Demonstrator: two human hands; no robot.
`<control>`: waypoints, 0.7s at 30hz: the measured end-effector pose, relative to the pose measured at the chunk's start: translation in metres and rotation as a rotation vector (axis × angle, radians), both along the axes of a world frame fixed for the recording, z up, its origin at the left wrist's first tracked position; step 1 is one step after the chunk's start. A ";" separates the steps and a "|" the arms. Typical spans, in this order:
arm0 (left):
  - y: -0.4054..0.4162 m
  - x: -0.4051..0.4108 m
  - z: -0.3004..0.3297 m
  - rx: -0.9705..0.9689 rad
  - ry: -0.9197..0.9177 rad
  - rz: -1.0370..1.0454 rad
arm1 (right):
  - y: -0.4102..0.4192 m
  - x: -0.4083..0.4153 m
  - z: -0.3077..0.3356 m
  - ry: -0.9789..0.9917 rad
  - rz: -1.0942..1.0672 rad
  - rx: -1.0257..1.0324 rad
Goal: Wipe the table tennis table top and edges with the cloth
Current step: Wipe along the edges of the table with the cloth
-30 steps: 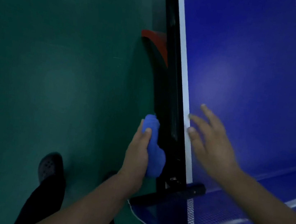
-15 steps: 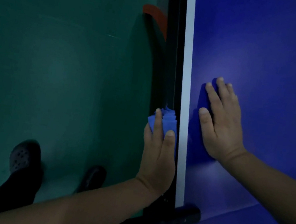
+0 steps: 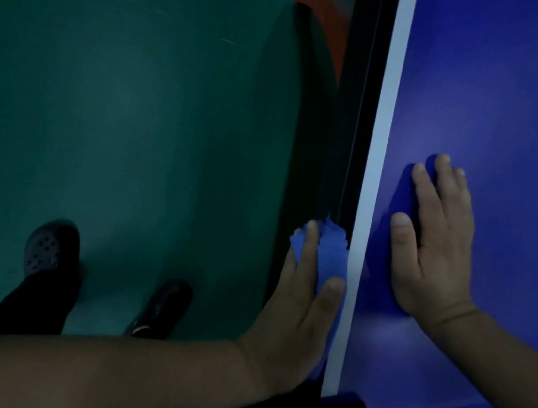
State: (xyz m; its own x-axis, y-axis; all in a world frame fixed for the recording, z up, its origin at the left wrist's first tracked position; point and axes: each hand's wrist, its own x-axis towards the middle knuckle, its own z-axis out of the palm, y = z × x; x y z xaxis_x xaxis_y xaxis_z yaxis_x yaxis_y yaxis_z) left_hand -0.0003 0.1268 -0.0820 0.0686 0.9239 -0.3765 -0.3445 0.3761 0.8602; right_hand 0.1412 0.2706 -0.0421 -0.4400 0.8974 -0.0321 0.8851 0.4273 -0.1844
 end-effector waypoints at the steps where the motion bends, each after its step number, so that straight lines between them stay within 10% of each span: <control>1: 0.014 -0.002 -0.003 0.023 0.060 0.026 | 0.000 0.000 0.000 -0.001 -0.003 -0.002; 7: 0.111 -0.018 -0.016 -0.022 0.222 0.322 | -0.002 -0.001 0.001 0.002 -0.008 -0.010; 14: -0.006 -0.002 -0.034 0.010 -0.100 0.013 | -0.002 0.000 -0.001 0.029 0.000 -0.001; 21: 0.101 -0.022 -0.018 0.077 0.199 0.249 | -0.001 -0.001 0.000 0.008 -0.003 -0.006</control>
